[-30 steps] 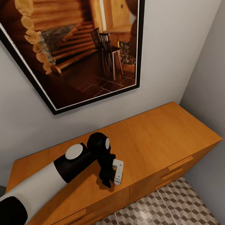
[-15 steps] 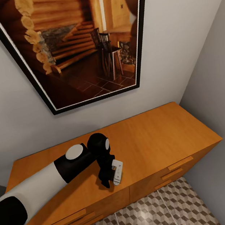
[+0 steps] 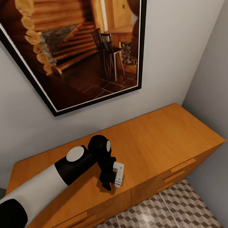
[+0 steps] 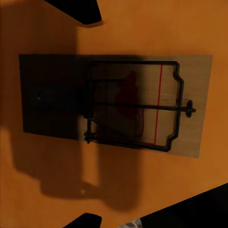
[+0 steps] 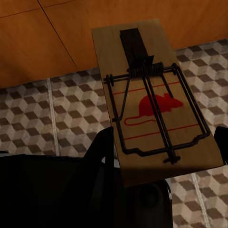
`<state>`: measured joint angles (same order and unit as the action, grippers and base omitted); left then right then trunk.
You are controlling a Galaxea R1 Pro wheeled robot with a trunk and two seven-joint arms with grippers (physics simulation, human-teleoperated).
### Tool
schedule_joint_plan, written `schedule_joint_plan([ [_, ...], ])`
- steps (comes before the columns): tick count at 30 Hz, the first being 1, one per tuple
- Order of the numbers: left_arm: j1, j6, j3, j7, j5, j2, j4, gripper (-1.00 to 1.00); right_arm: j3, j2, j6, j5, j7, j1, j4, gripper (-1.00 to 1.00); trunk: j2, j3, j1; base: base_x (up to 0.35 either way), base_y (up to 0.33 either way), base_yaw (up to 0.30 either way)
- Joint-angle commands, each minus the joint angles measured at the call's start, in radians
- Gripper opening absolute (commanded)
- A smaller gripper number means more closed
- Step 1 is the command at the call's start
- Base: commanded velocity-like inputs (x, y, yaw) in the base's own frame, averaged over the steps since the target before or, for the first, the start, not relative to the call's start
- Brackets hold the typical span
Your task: Take the four mousetraps from the cabinet in the bathroom and place them on the bathroom floor. Make sure all four end up on the same floor surface, and ensure that at least two of them are either under or directly next to the same bathroom sink.
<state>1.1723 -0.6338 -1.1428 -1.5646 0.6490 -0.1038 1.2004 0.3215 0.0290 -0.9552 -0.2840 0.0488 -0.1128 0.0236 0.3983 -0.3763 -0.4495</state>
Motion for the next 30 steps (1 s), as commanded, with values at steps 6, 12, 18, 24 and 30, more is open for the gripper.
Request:
schedule_joint_plan([
  [6,0.001,-0.011,-0.002,-0.006,0.006,-0.002,0.001,1.0,0.005,0.0,-0.004,-0.012,0.006,-0.001,-0.001,-1.0,0.002,-0.002,-0.001,0.0,0.0,0.0],
  [12,0.001,-0.011,-0.003,-0.006,0.006,-0.004,0.001,1.0,0.005,0.0,-0.004,-0.012,0.006,-0.001,-0.001,-1.0,0.002,-0.002,-0.001,0.0,0.0,0.0],
  [18,0.001,-0.011,-0.003,-0.006,0.006,-0.005,0.0,1.0,0.005,0.0,-0.004,-0.012,0.006,-0.001,-0.001,-1.0,0.002,-0.002,-0.001,0.0,0.0,0.0],
  [24,0.001,-0.011,-0.003,-0.006,0.007,-0.006,-0.001,1.0,0.005,0.0,-0.004,-0.012,0.006,-0.001,-0.001,-1.0,0.002,-0.002,-0.001,0.0,0.0,0.0],
  [30,0.001,-0.012,-0.004,-0.006,0.021,-0.008,-0.001,1.0,0.005,0.0,-0.004,-0.012,0.006,-0.001,-0.002,-1.0,0.002,-0.002,-0.001,0.0,0.0,0.0],
])
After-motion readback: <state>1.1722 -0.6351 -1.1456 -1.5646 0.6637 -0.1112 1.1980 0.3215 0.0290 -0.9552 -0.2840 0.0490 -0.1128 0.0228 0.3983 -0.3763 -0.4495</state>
